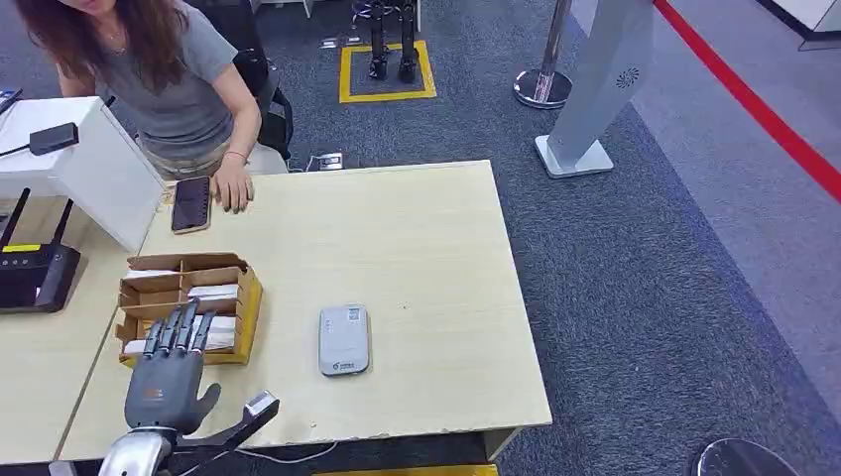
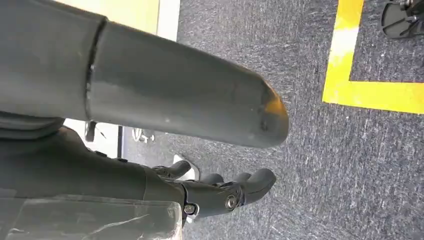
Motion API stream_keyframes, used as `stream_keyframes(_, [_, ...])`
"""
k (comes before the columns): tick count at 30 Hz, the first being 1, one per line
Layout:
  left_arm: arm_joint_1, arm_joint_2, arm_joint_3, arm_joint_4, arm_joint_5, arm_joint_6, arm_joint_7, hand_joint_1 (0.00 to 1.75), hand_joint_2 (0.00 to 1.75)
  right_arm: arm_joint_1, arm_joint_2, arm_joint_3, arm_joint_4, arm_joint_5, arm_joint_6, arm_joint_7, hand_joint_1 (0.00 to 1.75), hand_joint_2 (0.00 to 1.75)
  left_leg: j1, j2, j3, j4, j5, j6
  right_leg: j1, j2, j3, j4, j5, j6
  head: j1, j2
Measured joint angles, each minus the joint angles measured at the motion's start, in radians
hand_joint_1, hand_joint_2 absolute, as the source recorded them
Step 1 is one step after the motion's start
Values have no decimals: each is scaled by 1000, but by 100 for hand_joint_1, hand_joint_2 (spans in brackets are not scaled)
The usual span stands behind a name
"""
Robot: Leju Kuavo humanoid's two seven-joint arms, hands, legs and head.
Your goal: Pass the card to the sensor for recognition and then transmit it.
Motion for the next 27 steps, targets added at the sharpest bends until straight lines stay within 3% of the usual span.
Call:
stream_keyframes(10, [-3,-18,0,28,0,-3,19,0,175,0,0,0,0,2,1,1,0,0,0,0,0,0,0,0,0,0,0,0,0,0,0,0])
stream_keyframes(15, [-13,16,-26,30,0,-25,181,0,175,0,0,0,0,2,0,1,0,0,0,0,0,0,0,0,0,0,0,0,0,0,0,0])
stream_keyframes(27, [-39,98,-100,30,0,-58,305,0,175,-1,0,3,0,15,0,1,0,0,0,0,0,0,0,0,0,0,0,0,0,0,0,0])
